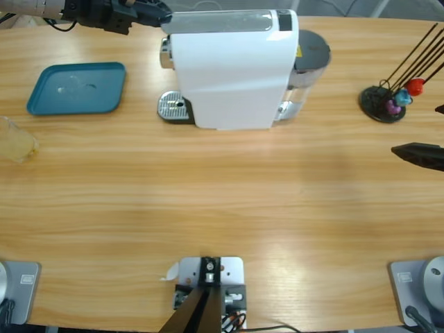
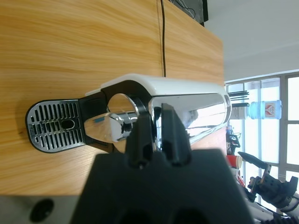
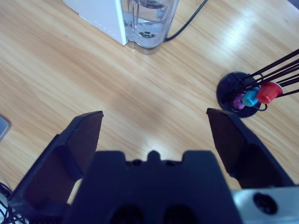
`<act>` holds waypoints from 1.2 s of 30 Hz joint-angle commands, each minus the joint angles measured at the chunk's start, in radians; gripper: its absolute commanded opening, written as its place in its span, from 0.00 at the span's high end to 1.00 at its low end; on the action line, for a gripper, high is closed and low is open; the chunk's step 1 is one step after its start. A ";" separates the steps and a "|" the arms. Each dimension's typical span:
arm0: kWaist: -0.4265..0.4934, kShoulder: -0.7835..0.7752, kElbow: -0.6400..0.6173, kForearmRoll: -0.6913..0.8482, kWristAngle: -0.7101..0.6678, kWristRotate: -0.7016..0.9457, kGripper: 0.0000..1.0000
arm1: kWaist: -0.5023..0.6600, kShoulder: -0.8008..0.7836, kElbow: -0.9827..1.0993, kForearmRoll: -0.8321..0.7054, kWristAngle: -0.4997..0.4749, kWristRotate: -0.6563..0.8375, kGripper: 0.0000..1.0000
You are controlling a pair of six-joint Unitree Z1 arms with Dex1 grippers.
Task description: Pour coffee
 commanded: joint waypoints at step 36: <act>-0.104 -0.087 -0.054 -0.353 -0.205 0.320 0.00 | -0.014 -0.064 0.032 -0.010 -0.024 0.094 0.00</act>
